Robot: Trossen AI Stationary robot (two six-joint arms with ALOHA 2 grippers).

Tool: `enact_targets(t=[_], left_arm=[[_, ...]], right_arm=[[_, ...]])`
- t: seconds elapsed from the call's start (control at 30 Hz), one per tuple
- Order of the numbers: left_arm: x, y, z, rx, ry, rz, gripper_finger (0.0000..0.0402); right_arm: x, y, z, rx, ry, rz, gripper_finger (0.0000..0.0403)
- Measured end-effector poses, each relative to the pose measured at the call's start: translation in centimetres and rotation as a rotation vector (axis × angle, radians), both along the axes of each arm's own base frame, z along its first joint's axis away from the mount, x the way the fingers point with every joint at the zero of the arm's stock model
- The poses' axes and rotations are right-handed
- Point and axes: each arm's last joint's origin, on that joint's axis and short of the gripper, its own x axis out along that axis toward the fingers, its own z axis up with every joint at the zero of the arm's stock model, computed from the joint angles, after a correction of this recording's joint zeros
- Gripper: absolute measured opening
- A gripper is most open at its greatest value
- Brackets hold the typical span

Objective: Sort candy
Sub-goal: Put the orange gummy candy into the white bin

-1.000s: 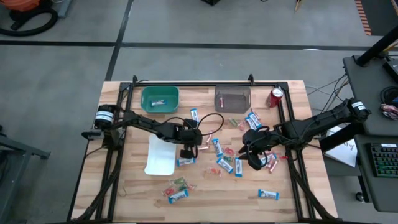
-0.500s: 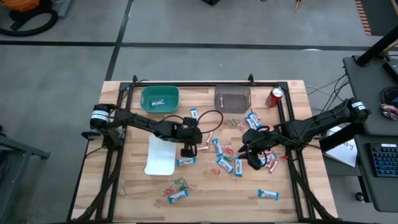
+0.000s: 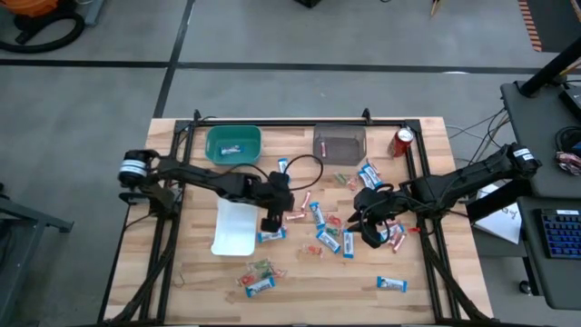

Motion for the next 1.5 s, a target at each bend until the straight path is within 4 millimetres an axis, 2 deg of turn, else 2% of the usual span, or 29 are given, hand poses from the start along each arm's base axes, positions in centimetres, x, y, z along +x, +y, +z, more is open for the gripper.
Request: enact_targets(t=[0.33, 0.53, 0.77, 1.1, 1.2, 1.33, 1.5], left_arm=[[0.7, 0.4, -3.3, 0.045, 0.100, -0.047, 0.0146], [1.1, 1.3, -4.8, 0.053, 0.125, -0.019, 0.0160], [1.3, 2.1, -5.4, 0.055, 0.136, -0.002, 0.0135], [1.4, 2.2, -5.6, 0.059, 0.139, -0.009, 0.0013], [1.5, 2.2, -5.2, 0.054, 0.140, 0.000, 0.0008], [1.9, 1.9, -4.1, 0.047, 0.175, 0.003, 0.0003], [2.4, 1.7, -1.1, 0.009, 0.233, 0.058, 0.0001]], right_arm=[[0.0, 0.0, 0.0, 0.001, -0.002, 0.000, 0.0148], [0.0, 0.0, 0.0, 0.001, -0.003, 0.000, 0.0149], [0.0, 0.0, 0.0, 0.002, -0.003, 0.000, 0.0150], [0.0, 0.0, 0.0, -0.009, -0.006, -0.011, 0.0151], [0.0, -0.1, 0.0, -0.016, -0.007, -0.018, 0.0151], [0.0, -0.1, 0.0, -0.017, -0.008, -0.019, 0.0151], [0.0, -0.2, -0.2, -0.038, -0.007, -0.041, 0.0151]])
